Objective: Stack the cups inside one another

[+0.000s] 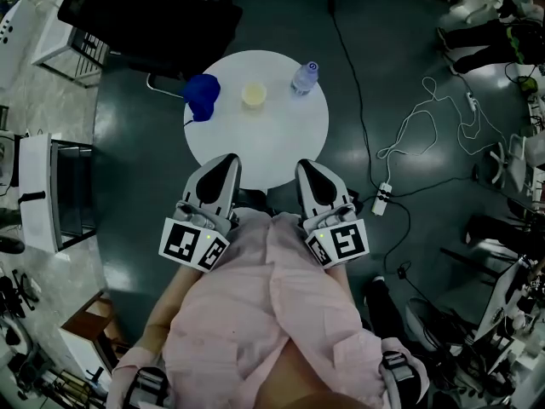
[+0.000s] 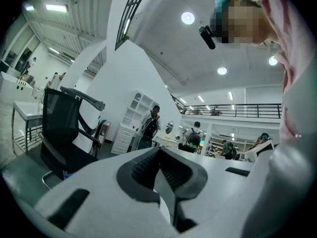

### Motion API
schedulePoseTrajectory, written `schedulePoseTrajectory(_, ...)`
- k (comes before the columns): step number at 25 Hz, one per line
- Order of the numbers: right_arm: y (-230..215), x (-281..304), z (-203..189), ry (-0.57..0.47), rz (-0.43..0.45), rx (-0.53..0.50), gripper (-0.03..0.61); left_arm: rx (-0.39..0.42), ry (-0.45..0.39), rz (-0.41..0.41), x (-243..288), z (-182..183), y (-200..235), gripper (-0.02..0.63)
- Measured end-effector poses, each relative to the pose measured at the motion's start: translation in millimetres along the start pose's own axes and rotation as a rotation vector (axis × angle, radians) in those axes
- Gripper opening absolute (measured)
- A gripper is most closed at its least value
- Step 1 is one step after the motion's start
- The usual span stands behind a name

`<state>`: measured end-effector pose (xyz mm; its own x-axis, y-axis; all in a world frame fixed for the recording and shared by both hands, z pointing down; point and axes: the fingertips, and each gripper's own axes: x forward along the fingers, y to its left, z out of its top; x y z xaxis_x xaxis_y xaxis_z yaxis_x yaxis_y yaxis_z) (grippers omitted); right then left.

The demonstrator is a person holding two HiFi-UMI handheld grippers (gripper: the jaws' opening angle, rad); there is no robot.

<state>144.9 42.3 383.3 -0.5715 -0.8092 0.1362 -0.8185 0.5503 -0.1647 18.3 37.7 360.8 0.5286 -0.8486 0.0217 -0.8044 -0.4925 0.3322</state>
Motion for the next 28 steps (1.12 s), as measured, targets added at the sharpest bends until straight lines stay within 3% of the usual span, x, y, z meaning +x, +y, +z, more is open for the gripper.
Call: schedulePoseTrajectory(28, -1.2, 13.8, -4.9, 0.045, 0.015, -0.012, 0.031, -0.016, 0.01, 0.014, 4.5, -2.5, 9.4, 0.018)
